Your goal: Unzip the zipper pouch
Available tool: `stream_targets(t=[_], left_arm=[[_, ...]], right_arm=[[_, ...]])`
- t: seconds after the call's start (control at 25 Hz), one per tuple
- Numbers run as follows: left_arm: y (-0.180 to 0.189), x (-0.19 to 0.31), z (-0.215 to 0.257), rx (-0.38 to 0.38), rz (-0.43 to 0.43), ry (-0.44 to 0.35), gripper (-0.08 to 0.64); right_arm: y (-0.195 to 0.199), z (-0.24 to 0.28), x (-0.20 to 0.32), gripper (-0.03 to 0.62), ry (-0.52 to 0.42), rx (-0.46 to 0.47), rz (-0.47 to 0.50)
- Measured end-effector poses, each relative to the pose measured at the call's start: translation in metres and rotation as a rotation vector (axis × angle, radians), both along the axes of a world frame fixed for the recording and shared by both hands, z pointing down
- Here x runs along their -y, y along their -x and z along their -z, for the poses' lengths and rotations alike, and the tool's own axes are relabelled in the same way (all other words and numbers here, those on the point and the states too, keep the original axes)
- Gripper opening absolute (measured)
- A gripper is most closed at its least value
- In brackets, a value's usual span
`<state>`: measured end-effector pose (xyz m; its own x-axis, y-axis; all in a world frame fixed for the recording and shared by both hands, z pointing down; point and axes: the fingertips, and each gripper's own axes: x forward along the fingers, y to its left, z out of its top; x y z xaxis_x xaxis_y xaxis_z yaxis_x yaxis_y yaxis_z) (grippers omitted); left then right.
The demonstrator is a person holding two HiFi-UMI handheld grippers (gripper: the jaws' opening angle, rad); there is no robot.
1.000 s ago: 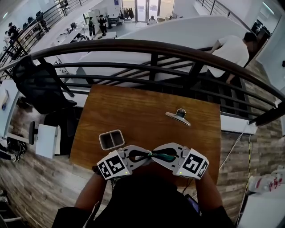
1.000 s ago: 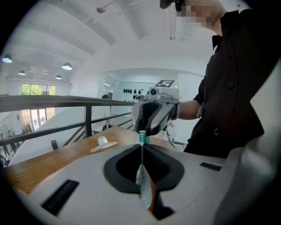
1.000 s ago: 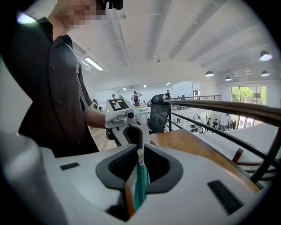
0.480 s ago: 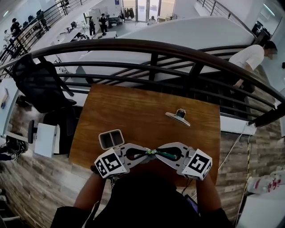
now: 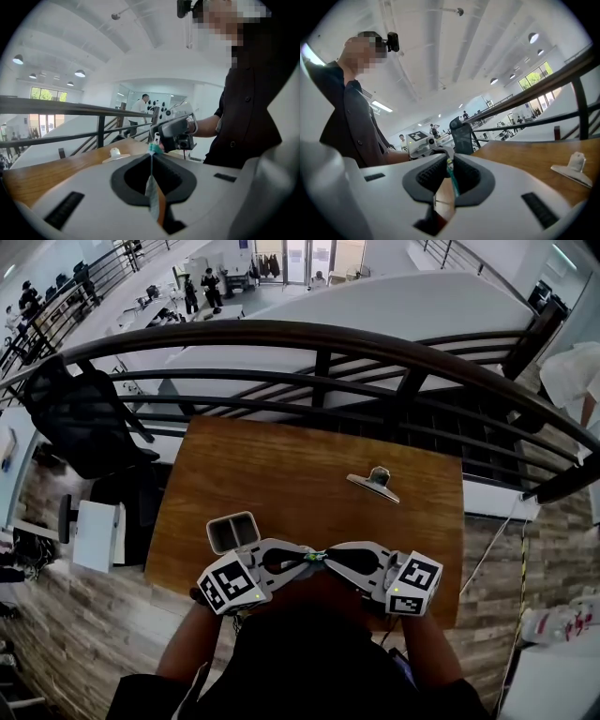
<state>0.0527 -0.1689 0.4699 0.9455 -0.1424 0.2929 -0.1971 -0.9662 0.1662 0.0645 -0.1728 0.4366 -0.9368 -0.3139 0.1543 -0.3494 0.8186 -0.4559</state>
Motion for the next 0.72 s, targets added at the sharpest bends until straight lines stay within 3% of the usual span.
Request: stream_targets(t=[0.28,0.56,0.72], left_arm=[[-0.002,0.003,-0.004,0.038,0.017,-0.039,0.017],[-0.004,0.006,-0.006,0.063,0.014,-0.067,0.017],[-0.008,0.003,-0.006,0.068,0.01,-0.075,0.017]], right_arm=[[-0.008,-0.017,0.005,0.034,0.119,-0.031,-0.044],[-0.012,-0.025,0.009,0.02,0.32,0.077,-0.07],[-0.018,-0.026,0.006,0.014,0.329,0.078,-0.07]])
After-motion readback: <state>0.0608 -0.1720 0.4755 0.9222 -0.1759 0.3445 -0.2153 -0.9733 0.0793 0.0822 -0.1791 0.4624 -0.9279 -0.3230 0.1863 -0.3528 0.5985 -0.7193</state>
